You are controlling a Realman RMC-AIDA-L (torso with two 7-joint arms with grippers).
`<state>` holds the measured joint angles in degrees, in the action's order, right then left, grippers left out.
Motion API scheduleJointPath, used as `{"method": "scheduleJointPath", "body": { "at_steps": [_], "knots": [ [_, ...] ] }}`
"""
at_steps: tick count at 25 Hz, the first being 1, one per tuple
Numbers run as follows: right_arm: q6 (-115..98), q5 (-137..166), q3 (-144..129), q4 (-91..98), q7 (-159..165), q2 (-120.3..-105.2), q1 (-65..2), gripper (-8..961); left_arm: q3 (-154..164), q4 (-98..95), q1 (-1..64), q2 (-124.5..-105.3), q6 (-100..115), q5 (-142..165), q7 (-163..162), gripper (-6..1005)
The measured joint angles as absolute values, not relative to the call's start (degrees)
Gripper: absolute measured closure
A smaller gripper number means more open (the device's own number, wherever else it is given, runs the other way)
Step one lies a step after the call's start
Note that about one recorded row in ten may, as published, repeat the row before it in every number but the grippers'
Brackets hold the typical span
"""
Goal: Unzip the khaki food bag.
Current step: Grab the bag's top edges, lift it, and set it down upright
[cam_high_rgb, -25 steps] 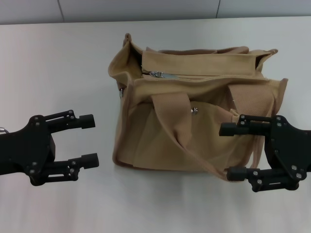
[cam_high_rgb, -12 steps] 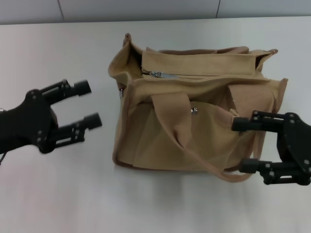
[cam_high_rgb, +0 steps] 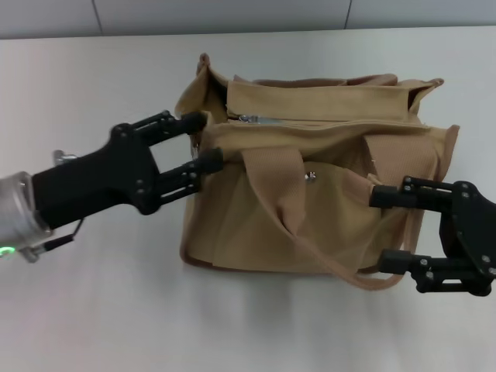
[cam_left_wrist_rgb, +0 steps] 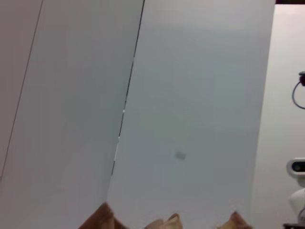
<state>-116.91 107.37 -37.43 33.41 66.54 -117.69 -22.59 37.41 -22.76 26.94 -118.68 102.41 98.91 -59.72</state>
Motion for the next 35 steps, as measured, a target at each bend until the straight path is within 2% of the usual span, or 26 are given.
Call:
{"method": "scheduleJointPath", "body": {
  "at_steps": [3, 11, 22, 30, 35],
  "knots": [
    [-116.8, 107.4, -37.4, 33.4, 66.5, -118.01, -22.4, 193, 37.5, -19.6, 27.8, -118.76, 99.7, 98.8, -56.5, 239],
    [-116.8, 107.3, -37.3, 33.3, 66.5, -118.15, -22.1, 193, 37.3, -18.5, 27.1, -118.91, 99.8, 98.2, -54.1, 670],
    [-116.1, 107.2, -37.2, 33.3, 66.5, -118.28, -22.1, 193, 36.3, -17.3, 26.2, -118.69, 103.2, 98.2, -47.5, 894],
    [-116.0, 107.2, -31.9, 32.2, 66.5, -118.31, -22.1, 194, 35.9, -18.5, 25.8, -118.32, 101.2, 95.4, -47.1, 957],
    [-116.1, 107.2, -27.6, 31.2, 66.6, -118.31, -22.2, 194, 35.1, -22.3, 25.8, -116.46, 95.5, 94.1, -47.8, 958]
  ]
}}
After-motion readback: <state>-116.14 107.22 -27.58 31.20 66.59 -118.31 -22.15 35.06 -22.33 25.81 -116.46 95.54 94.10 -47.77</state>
